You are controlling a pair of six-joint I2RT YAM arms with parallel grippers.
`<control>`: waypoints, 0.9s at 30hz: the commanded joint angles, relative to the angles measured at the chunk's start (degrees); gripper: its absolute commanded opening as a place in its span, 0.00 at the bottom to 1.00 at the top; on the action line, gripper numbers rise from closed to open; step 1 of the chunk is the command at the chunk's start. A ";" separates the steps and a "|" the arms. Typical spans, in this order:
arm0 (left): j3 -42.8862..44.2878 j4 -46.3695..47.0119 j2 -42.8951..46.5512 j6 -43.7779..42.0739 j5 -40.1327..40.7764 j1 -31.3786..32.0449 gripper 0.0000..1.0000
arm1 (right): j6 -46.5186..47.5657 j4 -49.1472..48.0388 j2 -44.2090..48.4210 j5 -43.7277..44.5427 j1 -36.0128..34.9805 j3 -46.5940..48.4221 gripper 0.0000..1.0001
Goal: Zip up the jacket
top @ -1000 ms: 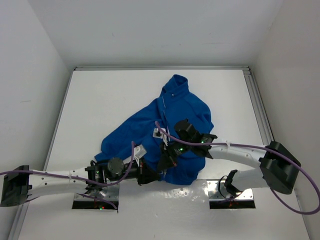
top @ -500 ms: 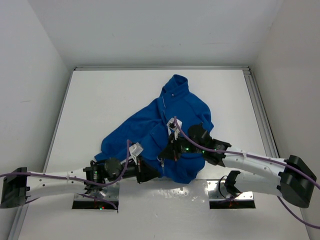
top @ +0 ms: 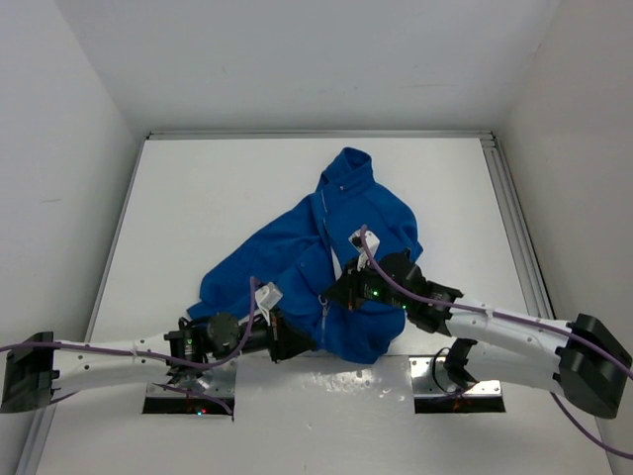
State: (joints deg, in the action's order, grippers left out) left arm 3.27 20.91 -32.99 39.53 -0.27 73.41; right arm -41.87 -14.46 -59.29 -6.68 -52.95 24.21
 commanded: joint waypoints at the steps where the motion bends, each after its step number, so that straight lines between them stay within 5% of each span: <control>1: -0.37 1.33 -0.31 0.90 -3.24 0.51 0.00 | -2.60 -5.93 1.02 -1.92 1.01 -0.91 0.00; 3: -0.72 1.68 -0.67 1.34 -3.33 0.51 0.00 | -3.22 -6.28 0.75 -5.18 1.01 -2.49 0.03; 7: -1.42 3.35 -1.90 1.69 -3.94 0.51 0.00 | -4.45 -9.45 -0.30 -7.03 1.01 -4.78 0.30; 20: -4.05 4.41 -2.52 5.64 -4.39 0.51 0.00 | -2.70 -3.92 -4.61 -14.85 1.01 -2.06 0.53; 25: -4.23 -7.18 -3.48 13.35 5.71 0.60 0.00 | -3.48 -4.08 -4.61 -15.12 1.01 -3.81 0.58; 27: -5.02 -7.55 -4.01 16.26 7.82 0.60 0.18 | -4.27 -6.10 -4.78 -14.68 1.09 -5.82 0.58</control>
State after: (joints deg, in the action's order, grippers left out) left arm 3.20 16.27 -36.27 49.06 1.67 73.56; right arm -45.39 -18.37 -63.75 -20.32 -52.10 19.70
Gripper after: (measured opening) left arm 0.107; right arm 0.581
